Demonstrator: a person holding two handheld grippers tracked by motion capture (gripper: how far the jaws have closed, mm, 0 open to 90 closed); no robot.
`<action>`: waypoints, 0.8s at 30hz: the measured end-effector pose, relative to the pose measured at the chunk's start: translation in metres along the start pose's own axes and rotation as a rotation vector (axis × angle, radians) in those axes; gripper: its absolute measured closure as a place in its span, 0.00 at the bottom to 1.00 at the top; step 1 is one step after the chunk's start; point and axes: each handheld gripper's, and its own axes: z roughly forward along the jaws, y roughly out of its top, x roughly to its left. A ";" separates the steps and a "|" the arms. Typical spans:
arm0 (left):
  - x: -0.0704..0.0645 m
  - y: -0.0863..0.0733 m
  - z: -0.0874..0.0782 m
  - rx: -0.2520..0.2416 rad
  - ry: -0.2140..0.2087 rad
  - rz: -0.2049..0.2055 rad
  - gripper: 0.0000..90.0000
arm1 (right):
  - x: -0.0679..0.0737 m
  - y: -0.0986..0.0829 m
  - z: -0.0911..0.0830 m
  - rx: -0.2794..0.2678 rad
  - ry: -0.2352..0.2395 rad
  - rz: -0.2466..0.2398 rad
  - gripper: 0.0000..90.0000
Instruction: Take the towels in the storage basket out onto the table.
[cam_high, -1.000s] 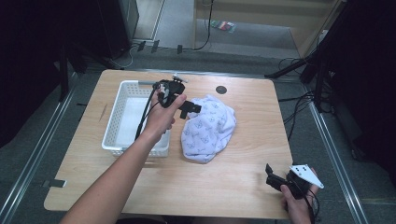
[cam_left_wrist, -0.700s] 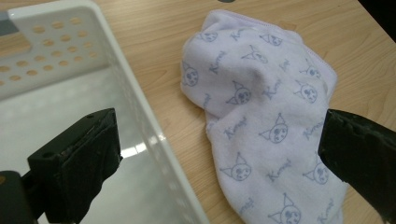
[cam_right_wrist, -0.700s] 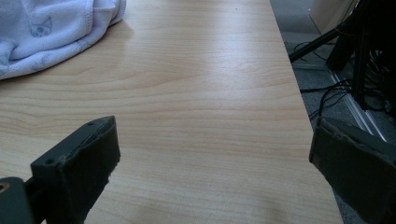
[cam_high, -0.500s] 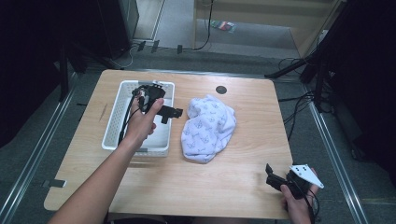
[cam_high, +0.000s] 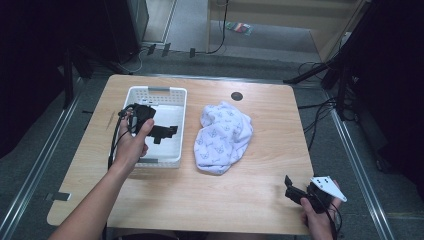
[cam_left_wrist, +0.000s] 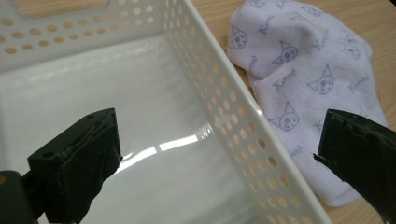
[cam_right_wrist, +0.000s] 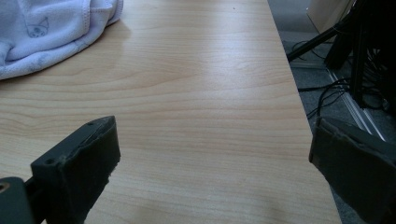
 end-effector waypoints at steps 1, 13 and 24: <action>0.002 -0.002 -0.002 0.003 0.001 0.001 0.00 | 0.000 0.000 0.000 0.000 0.000 0.000 0.02; 0.030 -0.035 -0.028 -0.062 0.049 -0.026 0.00 | 0.000 0.000 0.000 0.003 -0.002 0.001 0.02; 0.055 -0.068 -0.058 -0.114 0.076 -0.032 0.00 | 0.000 0.000 0.000 0.004 -0.003 0.001 0.02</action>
